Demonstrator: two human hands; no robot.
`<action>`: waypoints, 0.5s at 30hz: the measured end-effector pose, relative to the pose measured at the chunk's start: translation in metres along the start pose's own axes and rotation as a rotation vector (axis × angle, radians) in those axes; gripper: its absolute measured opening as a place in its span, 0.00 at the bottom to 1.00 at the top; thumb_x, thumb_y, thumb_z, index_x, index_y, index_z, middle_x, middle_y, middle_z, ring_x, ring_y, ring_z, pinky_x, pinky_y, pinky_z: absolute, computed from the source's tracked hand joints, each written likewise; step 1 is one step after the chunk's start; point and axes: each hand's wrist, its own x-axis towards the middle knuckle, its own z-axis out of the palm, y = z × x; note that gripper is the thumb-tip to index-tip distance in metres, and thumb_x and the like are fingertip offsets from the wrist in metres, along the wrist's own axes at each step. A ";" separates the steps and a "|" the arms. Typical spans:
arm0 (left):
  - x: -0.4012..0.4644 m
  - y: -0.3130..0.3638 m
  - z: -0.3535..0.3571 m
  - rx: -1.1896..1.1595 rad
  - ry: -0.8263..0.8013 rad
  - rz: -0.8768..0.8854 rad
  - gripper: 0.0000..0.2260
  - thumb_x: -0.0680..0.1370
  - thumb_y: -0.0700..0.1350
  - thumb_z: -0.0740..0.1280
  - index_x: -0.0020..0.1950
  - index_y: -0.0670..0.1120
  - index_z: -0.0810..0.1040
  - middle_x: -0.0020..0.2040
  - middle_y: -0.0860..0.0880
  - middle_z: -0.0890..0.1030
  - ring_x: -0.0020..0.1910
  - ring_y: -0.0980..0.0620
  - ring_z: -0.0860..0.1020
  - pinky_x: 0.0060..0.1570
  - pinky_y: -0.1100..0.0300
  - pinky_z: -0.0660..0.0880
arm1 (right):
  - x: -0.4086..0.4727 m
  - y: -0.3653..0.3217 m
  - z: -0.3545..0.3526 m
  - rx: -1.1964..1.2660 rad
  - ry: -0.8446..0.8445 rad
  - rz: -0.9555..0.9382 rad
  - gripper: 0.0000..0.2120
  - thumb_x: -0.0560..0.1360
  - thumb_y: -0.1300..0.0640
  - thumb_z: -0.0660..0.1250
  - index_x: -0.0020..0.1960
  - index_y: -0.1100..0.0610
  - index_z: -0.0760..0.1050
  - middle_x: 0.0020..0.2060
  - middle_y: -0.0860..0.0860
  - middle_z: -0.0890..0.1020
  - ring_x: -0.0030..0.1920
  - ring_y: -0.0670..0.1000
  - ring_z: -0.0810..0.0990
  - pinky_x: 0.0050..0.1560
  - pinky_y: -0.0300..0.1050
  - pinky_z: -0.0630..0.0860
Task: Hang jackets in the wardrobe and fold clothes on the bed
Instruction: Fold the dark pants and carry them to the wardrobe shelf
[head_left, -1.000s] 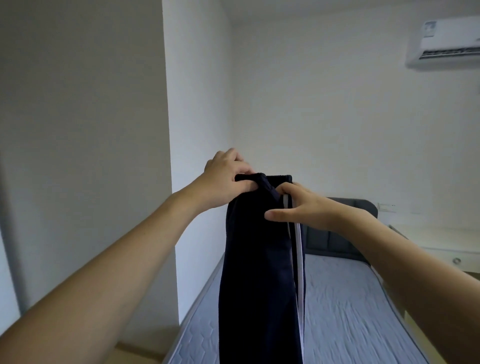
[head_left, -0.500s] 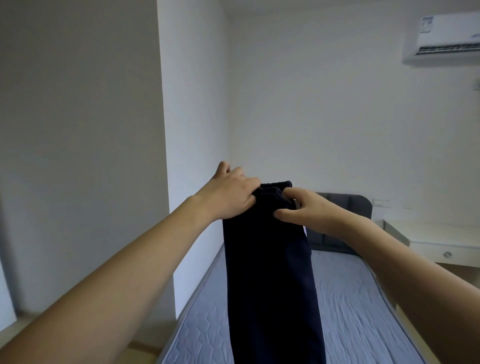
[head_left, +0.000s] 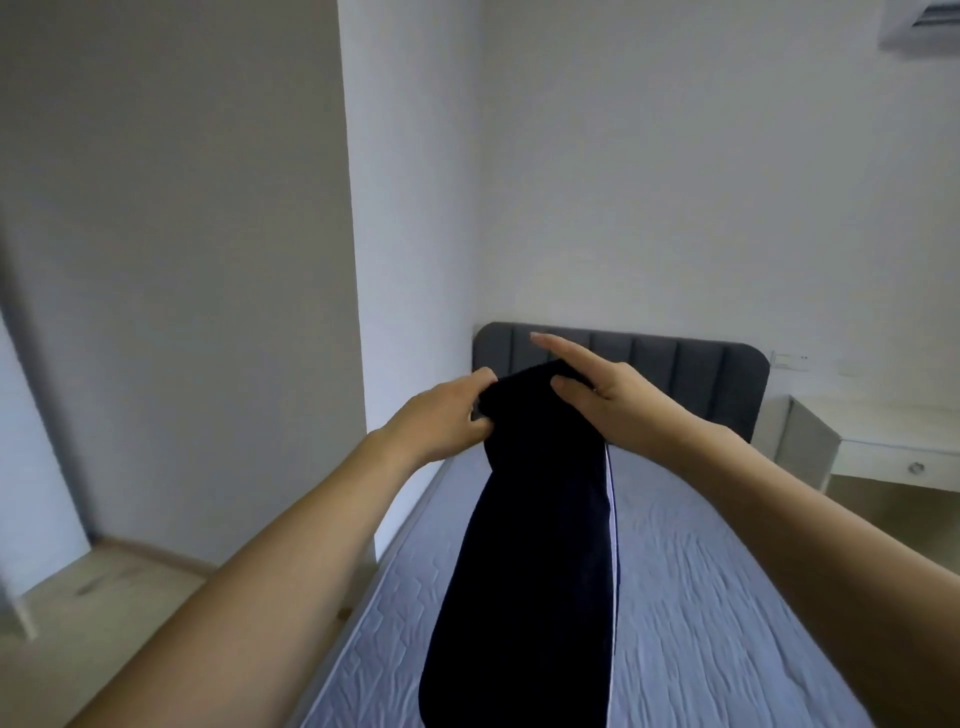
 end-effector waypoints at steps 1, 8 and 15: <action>-0.007 -0.004 0.004 -0.154 -0.062 -0.051 0.10 0.73 0.59 0.64 0.52 0.61 0.68 0.53 0.55 0.78 0.51 0.53 0.80 0.44 0.58 0.76 | 0.002 -0.001 0.009 -0.014 0.016 0.011 0.20 0.81 0.48 0.58 0.70 0.32 0.60 0.45 0.43 0.82 0.42 0.42 0.81 0.41 0.33 0.76; -0.046 -0.046 0.019 -0.477 0.059 -0.131 0.06 0.71 0.52 0.64 0.46 0.59 0.70 0.39 0.59 0.75 0.36 0.59 0.75 0.37 0.61 0.72 | -0.003 -0.005 0.068 0.220 0.008 0.071 0.04 0.80 0.51 0.63 0.52 0.43 0.70 0.42 0.44 0.82 0.37 0.38 0.79 0.35 0.30 0.72; -0.019 -0.029 -0.035 -0.430 0.191 -0.037 0.15 0.69 0.41 0.55 0.50 0.56 0.75 0.35 0.57 0.75 0.33 0.58 0.72 0.32 0.68 0.69 | 0.002 -0.015 0.066 0.427 0.148 0.046 0.09 0.75 0.51 0.67 0.44 0.54 0.69 0.27 0.55 0.73 0.26 0.46 0.67 0.27 0.38 0.65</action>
